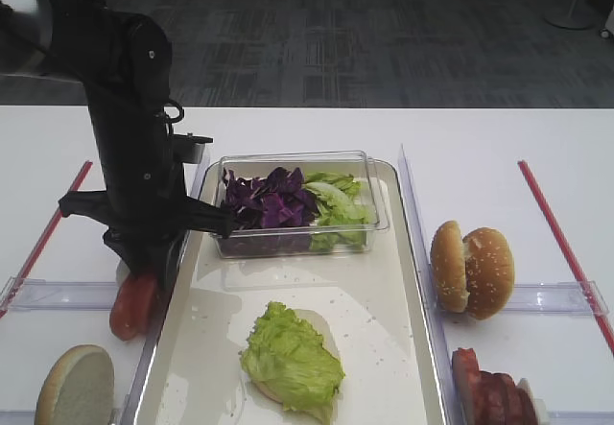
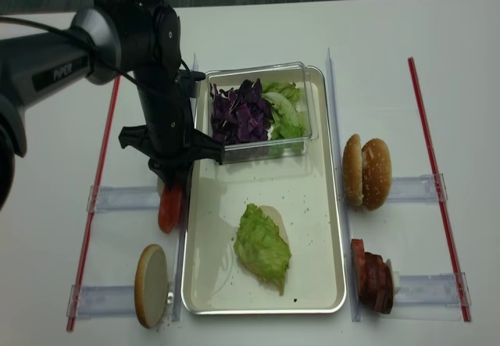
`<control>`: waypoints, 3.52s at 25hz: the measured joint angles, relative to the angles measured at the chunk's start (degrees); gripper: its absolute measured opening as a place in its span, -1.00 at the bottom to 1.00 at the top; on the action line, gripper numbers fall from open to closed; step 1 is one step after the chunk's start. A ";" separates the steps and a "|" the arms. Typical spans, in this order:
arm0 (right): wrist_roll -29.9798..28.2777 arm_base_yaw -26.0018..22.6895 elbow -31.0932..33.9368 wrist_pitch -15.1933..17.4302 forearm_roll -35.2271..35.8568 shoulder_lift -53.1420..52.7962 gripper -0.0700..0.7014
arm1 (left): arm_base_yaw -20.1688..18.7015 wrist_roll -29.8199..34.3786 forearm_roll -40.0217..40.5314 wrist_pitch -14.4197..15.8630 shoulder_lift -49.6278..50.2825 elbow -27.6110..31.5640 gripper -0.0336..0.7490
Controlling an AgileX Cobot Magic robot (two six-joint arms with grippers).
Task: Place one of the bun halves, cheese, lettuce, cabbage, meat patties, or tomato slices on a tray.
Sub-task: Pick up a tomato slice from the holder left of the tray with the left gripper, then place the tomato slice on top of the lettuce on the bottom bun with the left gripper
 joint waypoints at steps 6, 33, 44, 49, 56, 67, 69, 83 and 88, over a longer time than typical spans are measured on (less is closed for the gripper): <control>0.00 0.00 0.00 0.00 0.00 0.00 0.13 | 0.00 0.00 0.69 0.00 0.00 0.00 -0.69; 0.00 0.00 0.00 0.00 0.00 0.00 0.13 | 0.00 0.00 0.94 0.00 0.00 -0.05 -0.70; 0.00 0.00 0.00 0.00 0.00 0.00 0.13 | 0.00 0.00 2.02 0.13 -3.45 -1.80 -0.70; 0.00 0.00 0.00 0.00 0.00 0.00 0.13 | 0.00 0.00 2.14 0.23 -5.25 -2.06 -0.70; 0.00 0.00 0.00 0.00 0.00 0.00 0.13 | 0.00 -0.04 1.08 0.23 -8.40 -2.18 -0.70; 0.00 0.00 0.00 0.00 0.00 0.00 0.13 | -1.33 0.70 0.42 0.46 -9.71 -2.18 -0.70; 0.00 0.00 0.00 0.00 0.00 0.00 0.13 | -2.77 1.08 0.39 0.46 -9.71 -2.18 -0.70; 0.00 0.00 0.00 0.00 0.00 0.00 0.13 | -14.55 1.42 0.29 0.46 -9.71 -2.18 -0.70; -0.07 0.00 0.00 0.00 0.00 0.00 0.13 | -19.72 0.86 0.16 0.46 -9.71 -2.18 -0.70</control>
